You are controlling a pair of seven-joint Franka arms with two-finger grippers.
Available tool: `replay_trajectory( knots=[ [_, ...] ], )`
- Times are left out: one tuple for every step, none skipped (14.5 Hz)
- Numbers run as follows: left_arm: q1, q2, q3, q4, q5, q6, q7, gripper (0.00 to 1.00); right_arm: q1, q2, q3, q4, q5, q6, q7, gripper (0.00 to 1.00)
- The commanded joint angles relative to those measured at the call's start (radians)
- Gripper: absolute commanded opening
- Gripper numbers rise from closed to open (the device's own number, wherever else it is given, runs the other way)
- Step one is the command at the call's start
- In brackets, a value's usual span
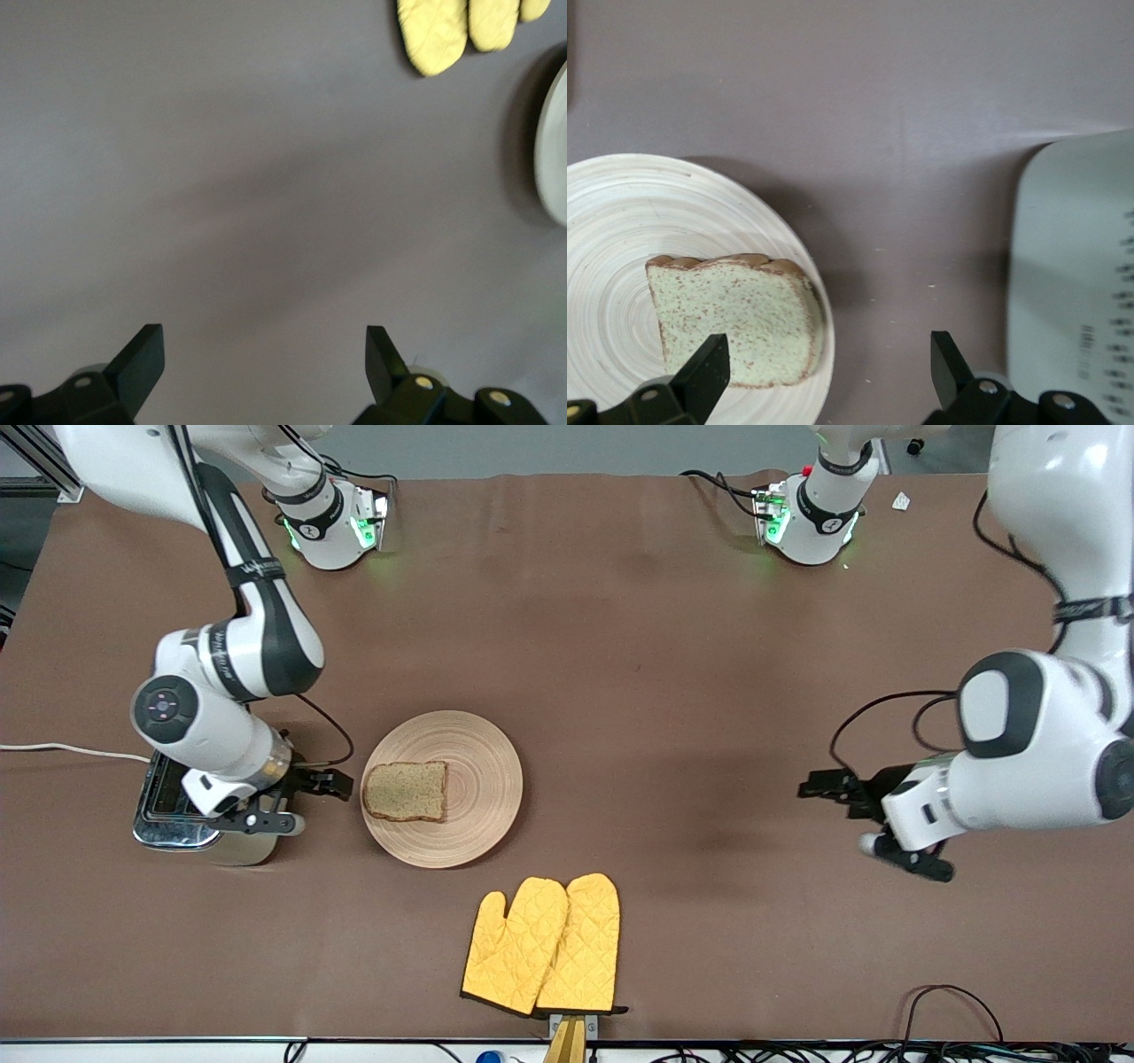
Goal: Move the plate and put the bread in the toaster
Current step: 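Lower the right gripper onto the bread slice and grasp it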
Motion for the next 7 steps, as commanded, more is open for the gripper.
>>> replay_trajectory(
  knots=[
    [0.017, -0.119, -0.001, -0.046, 0.078, -0.076, -0.01, 1.0, 0.008, -0.006, -0.004, -0.084, 0.013, 0.081, 0.016, 1.0],
    [0.017, -0.154, 0.0, -0.045, 0.107, -0.097, -0.022, 1.0, 0.01, 0.0, -0.004, -0.109, 0.013, 0.11, 0.016, 1.0],
    [0.017, -0.19, -0.001, -0.045, 0.142, -0.113, -0.044, 1.0, 0.007, 0.008, -0.003, -0.135, 0.013, 0.131, 0.018, 1.0],
    [0.016, -0.22, -0.001, -0.045, 0.179, -0.133, -0.07, 1.0, 0.01, 0.009, -0.003, -0.152, 0.013, 0.154, 0.02, 1.0],
    [0.014, -0.245, -0.004, -0.045, 0.219, -0.146, -0.097, 1.0, 0.014, 0.014, -0.003, -0.17, 0.013, 0.185, 0.02, 1.0],
    [0.011, -0.268, -0.012, -0.043, 0.248, -0.154, -0.12, 1.0, 0.019, 0.021, -0.003, -0.183, 0.015, 0.213, 0.02, 1.0],
    [0.008, -0.283, -0.015, -0.04, 0.262, -0.154, -0.163, 1.0, 0.019, 0.029, -0.003, -0.184, 0.015, 0.221, 0.021, 1.0]
  ],
)
